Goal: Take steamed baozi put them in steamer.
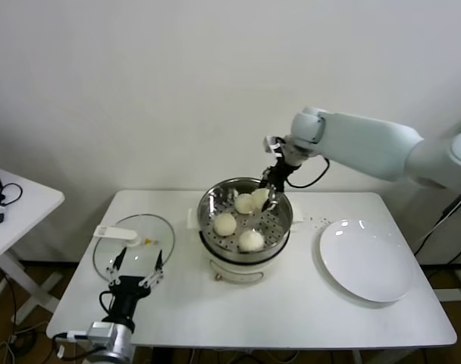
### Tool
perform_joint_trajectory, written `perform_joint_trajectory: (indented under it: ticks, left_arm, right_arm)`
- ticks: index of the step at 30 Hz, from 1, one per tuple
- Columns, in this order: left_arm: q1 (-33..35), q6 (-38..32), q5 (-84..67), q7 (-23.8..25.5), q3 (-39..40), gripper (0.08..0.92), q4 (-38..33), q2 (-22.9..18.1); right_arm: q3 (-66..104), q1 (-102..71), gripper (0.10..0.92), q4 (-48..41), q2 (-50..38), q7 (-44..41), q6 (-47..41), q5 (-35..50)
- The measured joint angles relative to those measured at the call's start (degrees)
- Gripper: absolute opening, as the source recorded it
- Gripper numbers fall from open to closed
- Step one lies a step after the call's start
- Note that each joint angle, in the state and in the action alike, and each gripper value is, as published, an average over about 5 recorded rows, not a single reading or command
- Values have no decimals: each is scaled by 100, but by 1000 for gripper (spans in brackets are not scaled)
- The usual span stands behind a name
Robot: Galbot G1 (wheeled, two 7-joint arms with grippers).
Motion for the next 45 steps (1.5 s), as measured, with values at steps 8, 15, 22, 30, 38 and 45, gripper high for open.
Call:
perform_joint_trajectory:
  ticks: [8,15,22,30,38,45]
  left_arm:
    - [47,-41,9,9,11,823,29,8]
    - [19,-28,13,9,52,823,40,9]
    - [18,-28,24,9,79,823,66,8]
    - [-5,-28,39,7,116,823,94,-2]
    - [-14,-28,49,4,118,823,100,-4]
    - [-28,-27,68,-1,147,823,100,-4]
  right_arm:
    - [-132,-194,679,-9,56,60,-45,8]
    - [-197,-274,680,-7,-6,69,-55,-64]
    - [-221,-344,682,-18,-88,79,-53,-173]
    - [-210,-422,689,-53,-89,117,-45,-240]
    - [-174,-435,811,-57,-76,127,-28,-245]
    - [-147,-342,822,-40,-78,54,-29,-137]
